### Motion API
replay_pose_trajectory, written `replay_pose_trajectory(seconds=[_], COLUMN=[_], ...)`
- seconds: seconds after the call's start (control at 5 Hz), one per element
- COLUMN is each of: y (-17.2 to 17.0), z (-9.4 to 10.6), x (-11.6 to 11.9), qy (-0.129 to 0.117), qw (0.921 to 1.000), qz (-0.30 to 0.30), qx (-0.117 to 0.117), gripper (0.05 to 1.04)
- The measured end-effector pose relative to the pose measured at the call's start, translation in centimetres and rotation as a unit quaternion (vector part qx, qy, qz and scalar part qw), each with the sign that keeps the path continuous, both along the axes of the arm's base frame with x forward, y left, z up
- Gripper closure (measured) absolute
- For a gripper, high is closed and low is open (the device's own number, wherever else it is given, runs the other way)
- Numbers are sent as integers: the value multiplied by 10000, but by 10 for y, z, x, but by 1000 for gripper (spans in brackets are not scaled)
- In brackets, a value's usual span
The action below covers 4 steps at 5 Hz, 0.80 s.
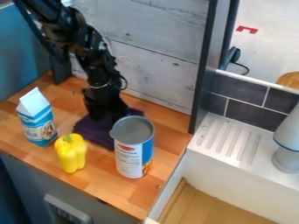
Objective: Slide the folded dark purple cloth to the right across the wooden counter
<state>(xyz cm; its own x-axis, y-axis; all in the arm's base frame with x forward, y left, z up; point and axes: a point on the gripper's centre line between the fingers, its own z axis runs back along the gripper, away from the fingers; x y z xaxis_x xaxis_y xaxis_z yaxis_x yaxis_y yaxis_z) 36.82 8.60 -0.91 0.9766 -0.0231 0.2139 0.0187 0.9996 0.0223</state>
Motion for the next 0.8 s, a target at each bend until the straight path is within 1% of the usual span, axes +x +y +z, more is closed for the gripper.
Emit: replay_pose_trajectory(seconds=[0.2, 0.6, 0.8], y=[-13, -42, -63], z=[-1, -2, -2], x=[4, -5, -9], qy=[-15, 52, 44], qw=[9999, 9988, 9976], qz=[-145, -461, -662], qx=[-57, -170, -173], gripper=[83, 83, 83])
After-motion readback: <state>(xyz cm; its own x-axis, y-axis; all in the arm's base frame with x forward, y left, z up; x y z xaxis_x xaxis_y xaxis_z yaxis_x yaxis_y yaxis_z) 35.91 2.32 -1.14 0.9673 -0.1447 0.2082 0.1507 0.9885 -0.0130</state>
